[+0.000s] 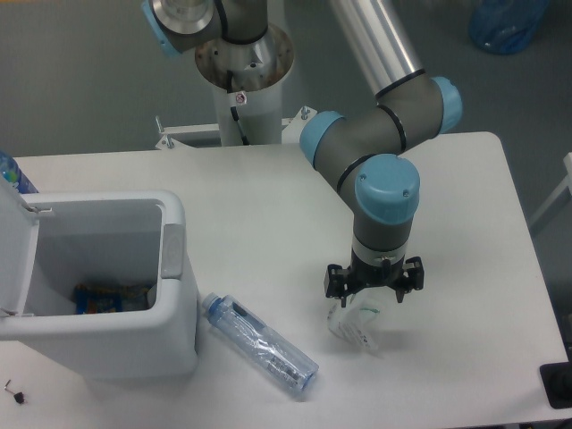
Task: Place the trash in the trash can
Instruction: 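Close the gripper on the plastic bag and lift it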
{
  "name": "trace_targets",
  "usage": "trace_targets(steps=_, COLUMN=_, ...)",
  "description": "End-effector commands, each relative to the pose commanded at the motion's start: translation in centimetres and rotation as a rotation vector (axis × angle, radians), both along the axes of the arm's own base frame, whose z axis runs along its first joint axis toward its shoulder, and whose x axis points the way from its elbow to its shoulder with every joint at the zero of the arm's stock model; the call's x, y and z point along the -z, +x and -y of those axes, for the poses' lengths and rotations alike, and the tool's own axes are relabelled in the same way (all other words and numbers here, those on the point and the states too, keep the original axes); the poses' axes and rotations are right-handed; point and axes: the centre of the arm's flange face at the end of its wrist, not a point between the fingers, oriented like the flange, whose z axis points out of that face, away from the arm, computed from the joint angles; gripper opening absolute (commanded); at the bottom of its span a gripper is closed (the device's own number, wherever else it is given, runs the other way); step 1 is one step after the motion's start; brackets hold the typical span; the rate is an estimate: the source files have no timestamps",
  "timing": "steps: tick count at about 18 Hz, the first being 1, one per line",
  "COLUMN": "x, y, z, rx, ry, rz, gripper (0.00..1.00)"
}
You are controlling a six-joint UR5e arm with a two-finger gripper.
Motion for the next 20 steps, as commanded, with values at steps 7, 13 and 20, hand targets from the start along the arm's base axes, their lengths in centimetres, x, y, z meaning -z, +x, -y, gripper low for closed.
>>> trace_targets(steps=7, x=0.65, y=-0.01, z=0.01, rx=0.004, ry=-0.008, rz=0.007, gripper=1.00)
trace_targets(steps=13, x=0.94, y=-0.07, z=-0.01, rx=0.003, ry=-0.011, rz=0.009, gripper=0.79)
trace_targets(steps=20, x=0.65, y=-0.08, z=-0.04, rx=-0.002, ry=-0.006, rz=0.006, gripper=0.22)
